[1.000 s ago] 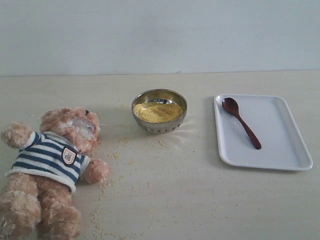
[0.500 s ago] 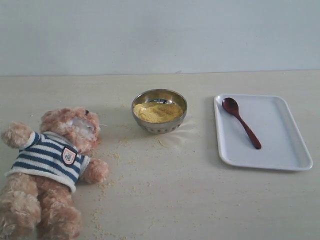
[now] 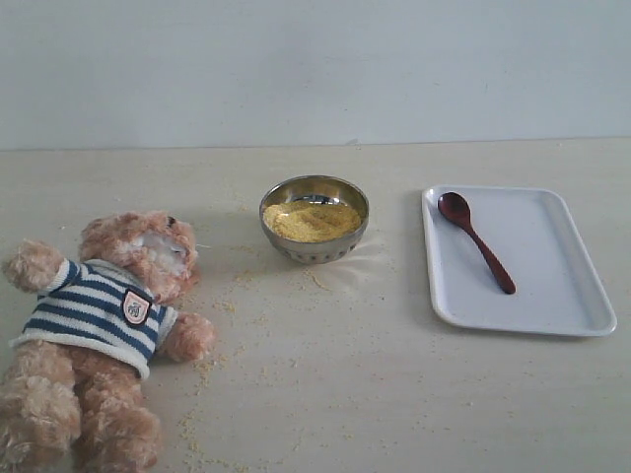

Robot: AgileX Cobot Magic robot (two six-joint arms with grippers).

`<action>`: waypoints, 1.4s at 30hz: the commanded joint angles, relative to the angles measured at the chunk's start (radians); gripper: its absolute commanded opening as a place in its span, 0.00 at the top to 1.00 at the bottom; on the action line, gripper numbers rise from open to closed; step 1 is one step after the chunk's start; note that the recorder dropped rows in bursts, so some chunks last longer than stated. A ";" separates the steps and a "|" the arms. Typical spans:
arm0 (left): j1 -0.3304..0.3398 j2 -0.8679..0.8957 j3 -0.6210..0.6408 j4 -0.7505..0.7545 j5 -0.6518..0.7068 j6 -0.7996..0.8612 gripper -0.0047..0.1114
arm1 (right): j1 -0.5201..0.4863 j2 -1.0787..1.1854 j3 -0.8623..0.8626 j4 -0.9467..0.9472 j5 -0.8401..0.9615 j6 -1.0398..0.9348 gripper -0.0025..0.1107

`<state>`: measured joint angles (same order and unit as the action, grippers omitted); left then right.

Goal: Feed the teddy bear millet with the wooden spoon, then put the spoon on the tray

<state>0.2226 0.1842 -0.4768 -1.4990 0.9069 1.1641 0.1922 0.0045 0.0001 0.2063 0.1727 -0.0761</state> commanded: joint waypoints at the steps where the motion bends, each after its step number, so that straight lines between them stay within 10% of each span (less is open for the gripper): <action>1: 0.001 -0.008 -0.005 0.000 0.009 -0.005 0.92 | -0.002 -0.004 0.000 -0.002 -0.007 -0.003 0.98; 12: -0.025 -0.184 0.095 0.264 -0.267 -0.016 0.92 | -0.002 -0.004 0.000 -0.002 -0.007 -0.003 0.98; 31: -0.093 -0.184 0.283 0.181 -0.382 -0.041 0.92 | -0.002 -0.004 0.000 -0.002 -0.010 -0.003 0.98; 42: -0.093 -0.184 0.283 0.735 -0.418 -0.617 0.92 | -0.002 -0.004 0.000 -0.002 -0.010 -0.003 0.98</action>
<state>0.1377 0.0012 -0.2005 -0.8867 0.5152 0.6526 0.1906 0.0045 0.0001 0.2063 0.1727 -0.0761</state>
